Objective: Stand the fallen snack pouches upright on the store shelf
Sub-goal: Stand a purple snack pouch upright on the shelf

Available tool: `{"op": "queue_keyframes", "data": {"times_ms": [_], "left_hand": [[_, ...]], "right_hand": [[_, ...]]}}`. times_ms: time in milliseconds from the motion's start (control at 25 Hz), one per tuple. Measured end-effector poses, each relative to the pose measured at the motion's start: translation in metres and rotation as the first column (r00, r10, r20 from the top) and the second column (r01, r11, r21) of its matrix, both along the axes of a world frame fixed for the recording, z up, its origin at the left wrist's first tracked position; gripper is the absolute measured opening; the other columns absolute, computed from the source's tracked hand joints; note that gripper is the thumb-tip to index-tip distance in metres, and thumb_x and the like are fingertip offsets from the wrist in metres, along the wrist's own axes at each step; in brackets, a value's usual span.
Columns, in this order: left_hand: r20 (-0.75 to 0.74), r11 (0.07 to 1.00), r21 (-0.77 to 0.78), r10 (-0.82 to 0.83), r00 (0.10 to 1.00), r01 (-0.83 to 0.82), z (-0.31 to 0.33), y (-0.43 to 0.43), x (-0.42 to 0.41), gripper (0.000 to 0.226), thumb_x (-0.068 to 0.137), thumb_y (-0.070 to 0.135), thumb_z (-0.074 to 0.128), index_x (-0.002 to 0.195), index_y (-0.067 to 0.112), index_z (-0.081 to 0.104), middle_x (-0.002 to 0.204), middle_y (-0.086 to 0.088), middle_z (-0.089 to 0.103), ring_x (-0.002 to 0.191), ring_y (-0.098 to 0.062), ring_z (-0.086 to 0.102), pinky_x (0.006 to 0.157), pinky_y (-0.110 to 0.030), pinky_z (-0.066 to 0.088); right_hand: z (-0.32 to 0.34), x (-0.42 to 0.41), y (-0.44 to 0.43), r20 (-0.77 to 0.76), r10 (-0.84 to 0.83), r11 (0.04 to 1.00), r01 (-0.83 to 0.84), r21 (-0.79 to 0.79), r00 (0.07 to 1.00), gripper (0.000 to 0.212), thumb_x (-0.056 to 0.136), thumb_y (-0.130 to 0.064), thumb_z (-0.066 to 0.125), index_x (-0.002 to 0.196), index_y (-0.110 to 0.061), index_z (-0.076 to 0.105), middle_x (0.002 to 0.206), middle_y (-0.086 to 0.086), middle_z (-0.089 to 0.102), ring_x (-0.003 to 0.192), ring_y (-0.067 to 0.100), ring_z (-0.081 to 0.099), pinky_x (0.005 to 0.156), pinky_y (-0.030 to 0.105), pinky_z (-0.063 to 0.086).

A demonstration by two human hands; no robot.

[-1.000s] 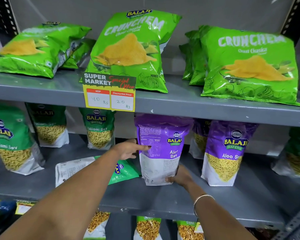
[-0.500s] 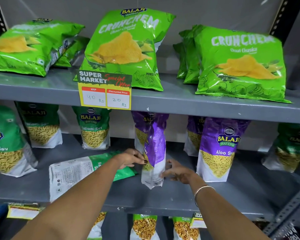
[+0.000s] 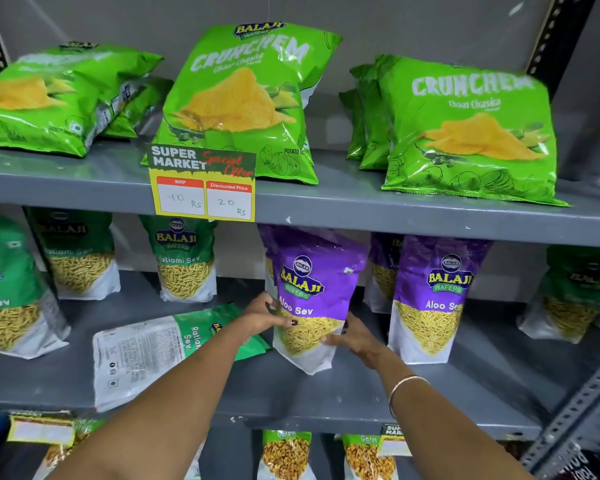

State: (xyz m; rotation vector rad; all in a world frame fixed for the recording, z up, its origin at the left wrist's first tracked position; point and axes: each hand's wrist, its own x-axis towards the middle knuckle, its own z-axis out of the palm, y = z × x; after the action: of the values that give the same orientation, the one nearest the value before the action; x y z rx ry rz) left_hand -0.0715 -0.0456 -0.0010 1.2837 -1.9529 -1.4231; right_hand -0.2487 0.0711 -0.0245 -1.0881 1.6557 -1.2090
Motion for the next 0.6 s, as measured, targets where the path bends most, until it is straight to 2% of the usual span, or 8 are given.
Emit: {"op": "queue_keyframes", "data": {"times_ms": [40, 120, 240, 320, 360, 480, 560, 600], "left_hand": [[-0.05, 0.999, 0.026, 0.023, 0.998, -0.021, 0.0, -0.002, 0.001, 0.039, 0.064, 0.004, 0.079, 0.082, 0.014, 0.046, 0.098, -0.01, 0.057, 0.097, -0.02, 0.052, 0.086, -0.036, 0.043], [-0.118, 0.995, 0.063, 0.079, 0.99, -0.072, -0.001, -0.002, 0.002, 0.047, 0.068, -0.003, 0.075, 0.094, 0.012, 0.04, 0.092, -0.013, 0.059, 0.094, -0.021, 0.053, 0.084, -0.033, 0.043], [-0.091, 0.996, 0.066, 0.06, 0.994, -0.054, -0.004, -0.002, 0.004, 0.045, 0.068, 0.005, 0.077, 0.097, 0.017, 0.045, 0.096, -0.013, 0.061, 0.096, -0.023, 0.057, 0.076, -0.028, 0.048], [0.004, 0.995, -0.005, 0.097, 0.995, -0.097, -0.011, -0.009, 0.004, 0.051, 0.049, 0.03, 0.085, 0.09, 0.021, 0.056, 0.113, -0.014, 0.063, 0.108, -0.029, 0.059, 0.089, -0.037, 0.052], [0.057, 0.991, -0.053, 0.123, 0.991, -0.12, -0.014, -0.013, 0.003, 0.06, 0.045, 0.036, 0.085, 0.097, 0.02, 0.059, 0.125, -0.016, 0.058, 0.117, -0.032, 0.055, 0.099, -0.041, 0.048], [0.145, 0.984, -0.115, 0.151, 0.978, -0.135, -0.01, -0.008, 0.001, 0.068, 0.059, 0.028, 0.082, 0.119, 0.012, 0.055, 0.141, -0.019, 0.045, 0.135, -0.033, 0.036, 0.111, -0.041, 0.034], [0.161, 0.989, -0.104, 0.121, 0.979, -0.105, -0.005, -0.004, 0.005, 0.074, 0.061, 0.028, 0.082, 0.125, 0.009, 0.049, 0.145, -0.02, 0.039, 0.137, -0.034, 0.032, 0.112, -0.043, 0.033], [0.186, 0.989, -0.119, 0.108, 0.977, -0.087, -0.006, -0.005, 0.011, 0.075, 0.062, 0.029, 0.081, 0.125, 0.008, 0.047, 0.144, -0.019, 0.039, 0.135, -0.034, 0.035, 0.11, -0.042, 0.035]], "right_hand": [[0.001, -0.003, 0.0, 0.01, -0.011, 1.0, 0.012, -0.017, 1.0, 0.052, 0.072, 0.019, 0.063, 0.12, 0.006, 0.049, 0.113, 0.014, 0.059, 0.094, 0.024, 0.058, 0.06, 0.007, 0.052], [0.005, -0.004, 0.0, 0.02, -0.018, 0.999, 0.019, -0.031, 1.0, 0.049, 0.073, 0.018, 0.063, 0.119, 0.007, 0.052, 0.112, 0.012, 0.06, 0.1, 0.024, 0.058, 0.064, 0.01, 0.053], [0.013, -0.003, -0.001, 0.051, 0.058, 0.998, -0.057, -0.027, 0.997, 0.039, 0.073, 0.016, 0.065, 0.102, -0.01, 0.059, 0.096, 0.003, 0.068, 0.079, 0.005, 0.07, 0.061, 0.01, 0.054], [0.017, 0.0, -0.002, 0.053, 0.113, 0.992, -0.11, -0.055, 0.992, 0.044, 0.072, 0.017, 0.065, 0.094, -0.02, 0.056, 0.091, -0.005, 0.067, 0.071, -0.003, 0.07, 0.059, 0.007, 0.052], [0.018, 0.001, -0.003, 0.057, 0.128, 0.989, -0.123, -0.077, 0.99, 0.046, 0.071, 0.019, 0.065, 0.094, -0.02, 0.055, 0.091, -0.006, 0.065, 0.074, -0.001, 0.069, 0.059, 0.007, 0.052], [0.016, 0.0, -0.006, 0.079, 0.115, 0.988, -0.106, -0.109, 0.99, 0.046, 0.071, 0.021, 0.064, 0.1, -0.013, 0.052, 0.091, -0.004, 0.063, 0.08, 0.006, 0.064, 0.056, 0.005, 0.05], [0.021, -0.005, -0.009, 0.019, 0.137, 0.99, -0.137, 0.016, 0.99, 0.037, 0.073, 0.014, 0.067, 0.095, -0.013, 0.056, 0.081, -0.004, 0.064, 0.064, -0.001, 0.065, 0.049, 0.006, 0.047], [0.027, -0.006, -0.009, -0.059, 0.175, 0.969, -0.162, 0.184, 0.983, 0.026, 0.075, 0.005, 0.07, 0.087, -0.015, 0.058, 0.07, -0.004, 0.064, 0.052, -0.001, 0.062, 0.044, 0.01, 0.045]]}}
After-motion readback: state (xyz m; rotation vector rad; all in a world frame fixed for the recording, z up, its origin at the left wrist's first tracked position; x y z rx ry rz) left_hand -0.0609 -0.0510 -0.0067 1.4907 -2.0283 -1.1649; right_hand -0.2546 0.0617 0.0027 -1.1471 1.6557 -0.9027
